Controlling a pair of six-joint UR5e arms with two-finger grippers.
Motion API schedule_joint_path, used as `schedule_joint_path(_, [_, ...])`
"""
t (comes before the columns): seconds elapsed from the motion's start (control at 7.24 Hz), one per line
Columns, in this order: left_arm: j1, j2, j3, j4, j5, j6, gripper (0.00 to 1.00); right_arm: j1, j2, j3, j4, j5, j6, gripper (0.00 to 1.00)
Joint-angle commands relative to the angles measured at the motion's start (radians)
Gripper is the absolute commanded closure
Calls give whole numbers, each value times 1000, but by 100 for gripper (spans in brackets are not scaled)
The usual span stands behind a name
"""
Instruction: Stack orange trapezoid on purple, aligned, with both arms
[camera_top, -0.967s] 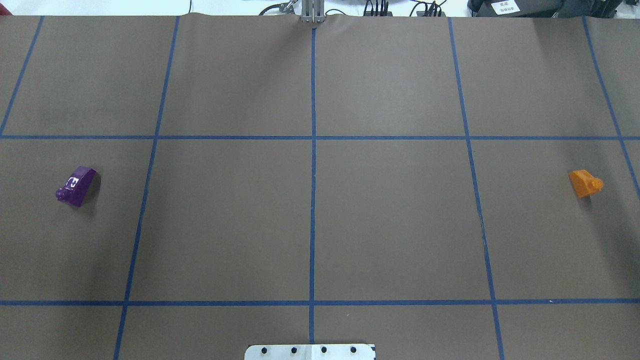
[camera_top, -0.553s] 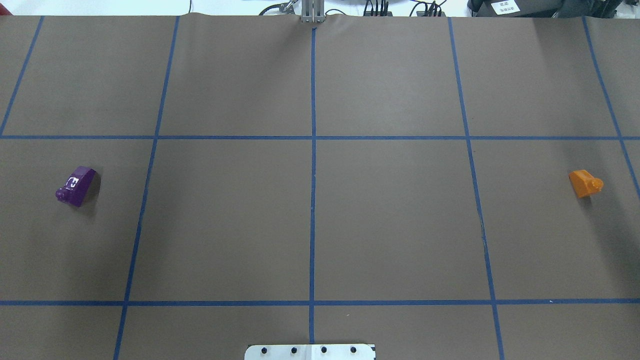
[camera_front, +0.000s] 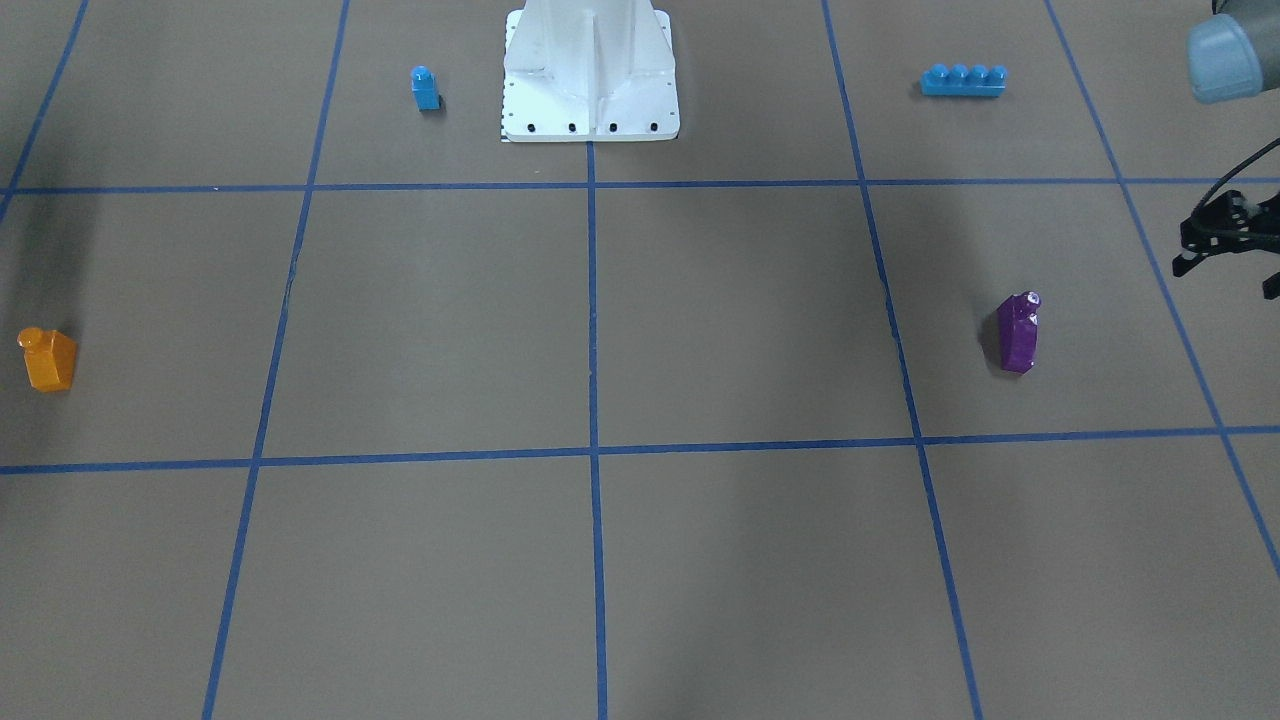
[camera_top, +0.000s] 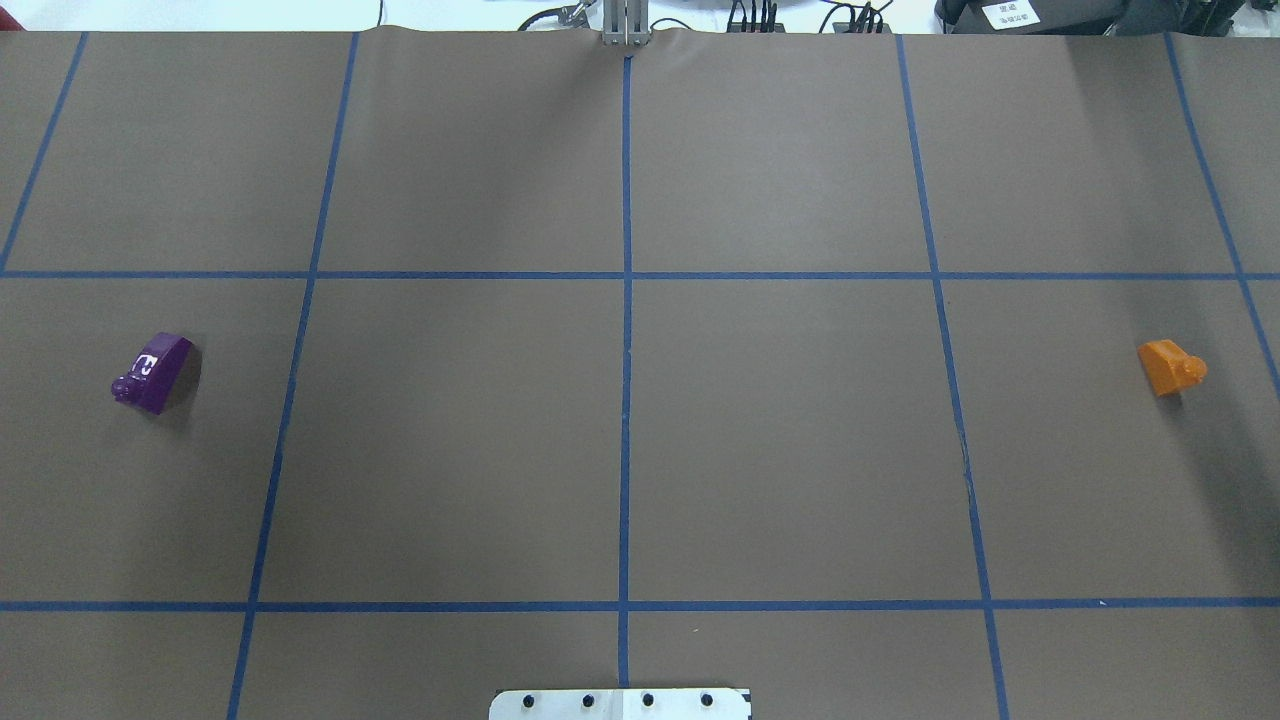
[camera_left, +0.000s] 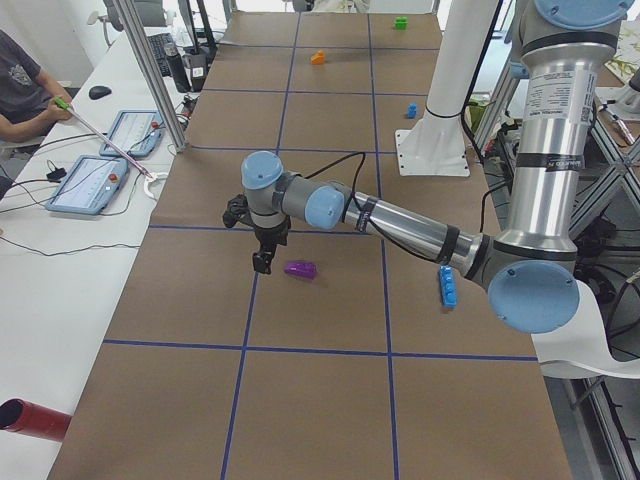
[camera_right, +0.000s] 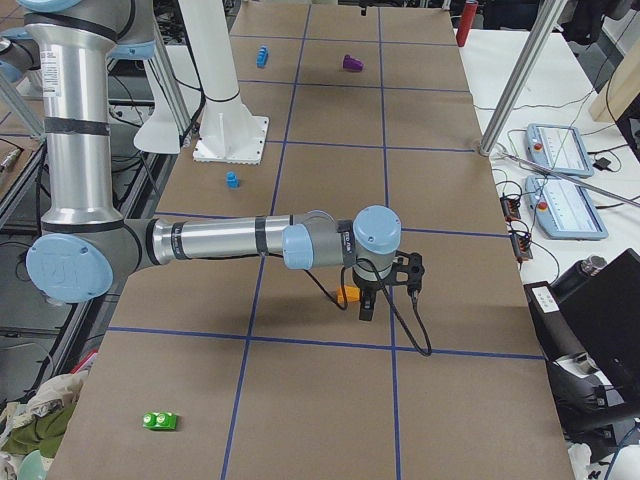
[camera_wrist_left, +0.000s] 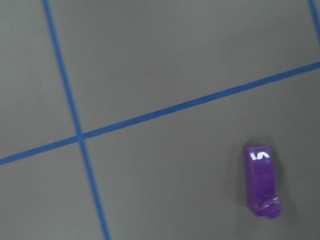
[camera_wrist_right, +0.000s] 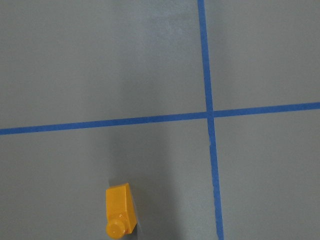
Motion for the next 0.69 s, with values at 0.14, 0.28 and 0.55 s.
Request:
schedule_joint_path(0.14, [230, 50, 4, -269, 88, -436, 0, -21, 2, -19, 12, 0, 0, 0])
schedule_joint_path(0.28, [322, 58, 7, -325, 189, -515, 0, -26, 4, -20, 12, 0, -2, 0])
schedule_joint_path(0.55, [381, 60, 30, -327, 223, -516, 0, -30, 7, -20, 10, 2, 0, 0])
